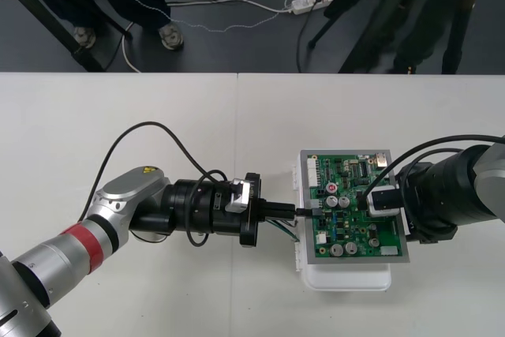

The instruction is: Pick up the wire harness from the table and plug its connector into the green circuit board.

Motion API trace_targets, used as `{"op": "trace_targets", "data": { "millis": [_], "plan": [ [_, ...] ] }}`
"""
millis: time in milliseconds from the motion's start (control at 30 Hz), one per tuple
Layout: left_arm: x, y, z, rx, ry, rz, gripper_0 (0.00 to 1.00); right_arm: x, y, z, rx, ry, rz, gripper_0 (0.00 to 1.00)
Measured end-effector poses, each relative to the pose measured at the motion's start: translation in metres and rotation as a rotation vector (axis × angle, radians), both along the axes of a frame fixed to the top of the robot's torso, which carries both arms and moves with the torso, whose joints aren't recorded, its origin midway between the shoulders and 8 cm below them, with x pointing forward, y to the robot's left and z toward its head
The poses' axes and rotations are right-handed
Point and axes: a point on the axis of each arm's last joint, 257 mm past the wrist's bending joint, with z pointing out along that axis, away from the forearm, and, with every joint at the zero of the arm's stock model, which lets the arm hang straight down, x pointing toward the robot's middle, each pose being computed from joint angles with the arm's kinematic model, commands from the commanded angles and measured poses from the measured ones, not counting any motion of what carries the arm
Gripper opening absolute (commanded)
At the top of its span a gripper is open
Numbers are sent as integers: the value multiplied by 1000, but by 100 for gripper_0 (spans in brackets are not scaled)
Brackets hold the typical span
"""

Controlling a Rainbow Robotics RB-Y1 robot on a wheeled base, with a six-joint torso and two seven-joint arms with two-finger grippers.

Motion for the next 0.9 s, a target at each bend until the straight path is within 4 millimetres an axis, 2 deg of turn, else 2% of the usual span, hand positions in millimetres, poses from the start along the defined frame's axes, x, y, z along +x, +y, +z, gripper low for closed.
{"op": "trace_targets", "data": {
  "millis": [333, 900],
  "plan": [
    [0, -11, 3, -10, 2, 2, 0, -3, 0, -1, 0, 12, 1, 100],
    [0, -11, 2, -9, 5, 3, 0, -3, 0, -1, -1, 13, 0, 100]
  ]
}}
